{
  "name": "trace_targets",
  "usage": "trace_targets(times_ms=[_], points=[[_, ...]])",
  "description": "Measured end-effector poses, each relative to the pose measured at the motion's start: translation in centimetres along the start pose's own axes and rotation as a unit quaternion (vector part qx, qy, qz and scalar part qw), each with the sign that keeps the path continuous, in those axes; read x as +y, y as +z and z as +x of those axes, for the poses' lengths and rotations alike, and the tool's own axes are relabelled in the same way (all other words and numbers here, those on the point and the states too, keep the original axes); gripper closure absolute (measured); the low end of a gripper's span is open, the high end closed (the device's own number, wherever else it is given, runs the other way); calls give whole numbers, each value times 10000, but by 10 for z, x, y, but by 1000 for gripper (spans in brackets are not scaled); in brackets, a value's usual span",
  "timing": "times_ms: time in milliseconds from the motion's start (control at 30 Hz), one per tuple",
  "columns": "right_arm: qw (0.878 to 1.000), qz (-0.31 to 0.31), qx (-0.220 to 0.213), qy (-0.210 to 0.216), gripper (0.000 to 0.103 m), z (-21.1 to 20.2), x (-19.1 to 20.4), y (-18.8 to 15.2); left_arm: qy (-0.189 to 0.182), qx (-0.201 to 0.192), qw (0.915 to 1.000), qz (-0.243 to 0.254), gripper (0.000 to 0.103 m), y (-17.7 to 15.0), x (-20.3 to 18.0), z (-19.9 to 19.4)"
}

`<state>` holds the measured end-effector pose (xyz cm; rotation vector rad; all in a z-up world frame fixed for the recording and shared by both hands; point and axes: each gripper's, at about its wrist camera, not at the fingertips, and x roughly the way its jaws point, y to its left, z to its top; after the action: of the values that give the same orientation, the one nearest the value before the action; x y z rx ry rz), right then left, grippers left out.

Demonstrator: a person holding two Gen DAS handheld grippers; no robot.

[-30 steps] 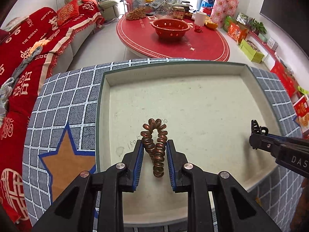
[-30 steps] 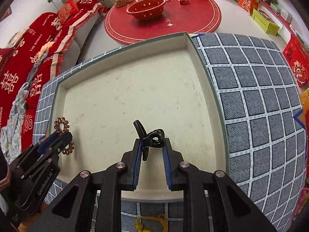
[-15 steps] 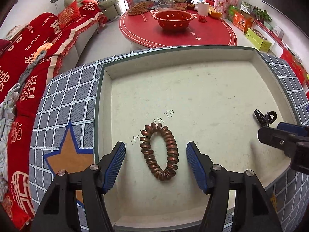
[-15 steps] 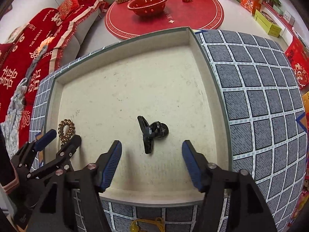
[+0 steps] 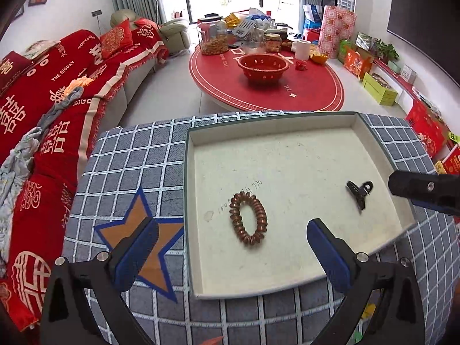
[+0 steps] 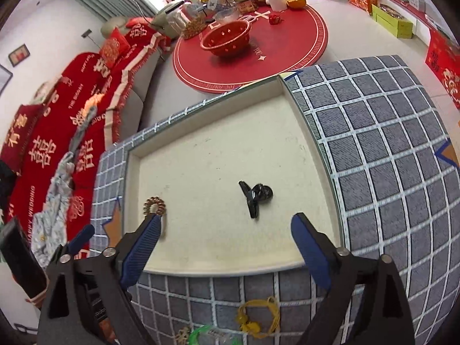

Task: Organize jewelry
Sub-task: 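Move both tools back over the remaining jewelry on the rug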

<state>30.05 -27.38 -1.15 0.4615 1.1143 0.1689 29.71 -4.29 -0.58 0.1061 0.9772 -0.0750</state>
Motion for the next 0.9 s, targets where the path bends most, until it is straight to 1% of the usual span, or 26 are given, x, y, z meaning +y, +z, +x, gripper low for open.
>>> trace_targets(times_ms=[33, 67, 133, 300, 367, 433, 500, 633, 767, 900], points=[[10000, 35, -37, 43, 7, -5, -1, -4, -40, 0, 10000, 14, 0, -3, 1, -5], [9999, 70, -47, 82, 0, -12, -2, -9, -89, 19, 10000, 23, 0, -8, 3, -9], [9998, 75, -85, 142, 0, -21, -2, -19, -214, 110, 9997, 34, 0, -18, 6, -19], [9998, -29, -199, 64, 0, -42, -2, -51, -200, 332, 9992, 136, 0, -55, 16, -40], [9997, 45, -227, 118, 0, -51, -6, -65, -285, 443, 9984, 189, 0, -72, 19, -46], [9998, 141, -102, 102, 0, -57, -9, -78, -248, 585, 9976, 273, 0, -91, 20, -50], [9999, 157, 28, -60, 0, -61, -11, -93, -300, 761, 9960, 354, 0, -110, 23, -52], [9991, 195, 278, -265, 0, -65, -22, -130, -228, 986, 9942, 375, 0, -143, 28, -57], [9962, 336, 689, -410, 0, -56, -35, -173, -258, 1307, 9910, 91, 0, -171, 39, -54], [9924, 369, 1047, -540, 0, -46, -43, -213, -416, 1396, 9892, 131, 0, -188, 41, -56]])
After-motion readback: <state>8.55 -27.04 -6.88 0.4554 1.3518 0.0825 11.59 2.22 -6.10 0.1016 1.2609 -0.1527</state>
